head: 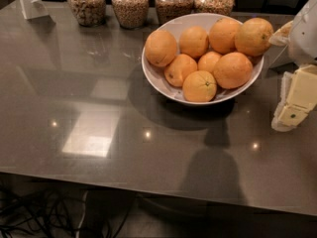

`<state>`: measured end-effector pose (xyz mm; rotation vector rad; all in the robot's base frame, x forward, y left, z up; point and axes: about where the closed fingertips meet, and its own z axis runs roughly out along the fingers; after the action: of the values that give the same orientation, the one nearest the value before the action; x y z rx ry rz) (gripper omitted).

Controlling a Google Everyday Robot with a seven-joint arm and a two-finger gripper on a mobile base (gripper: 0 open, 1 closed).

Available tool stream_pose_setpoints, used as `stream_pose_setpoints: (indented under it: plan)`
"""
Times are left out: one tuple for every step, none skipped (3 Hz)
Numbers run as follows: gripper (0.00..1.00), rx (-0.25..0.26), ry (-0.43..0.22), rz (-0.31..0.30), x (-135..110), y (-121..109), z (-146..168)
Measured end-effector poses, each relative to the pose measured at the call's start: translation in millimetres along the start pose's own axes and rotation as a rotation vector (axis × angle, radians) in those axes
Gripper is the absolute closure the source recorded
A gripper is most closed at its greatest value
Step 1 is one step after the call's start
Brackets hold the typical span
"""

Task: Pick orange from white bowl

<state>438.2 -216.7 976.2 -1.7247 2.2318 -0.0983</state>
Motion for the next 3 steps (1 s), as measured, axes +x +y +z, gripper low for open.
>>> stream_pose_setpoints:
  plan:
    - [0.0,0.017,-0.019,-0.004,-0.9,-6.2,-1.1]
    - [0.0,0.061,-0.075,-0.03,3.3,-35.8,1.9]
    - [0.0,0.111,-0.136,-0.063,10.4,-79.6,4.8]
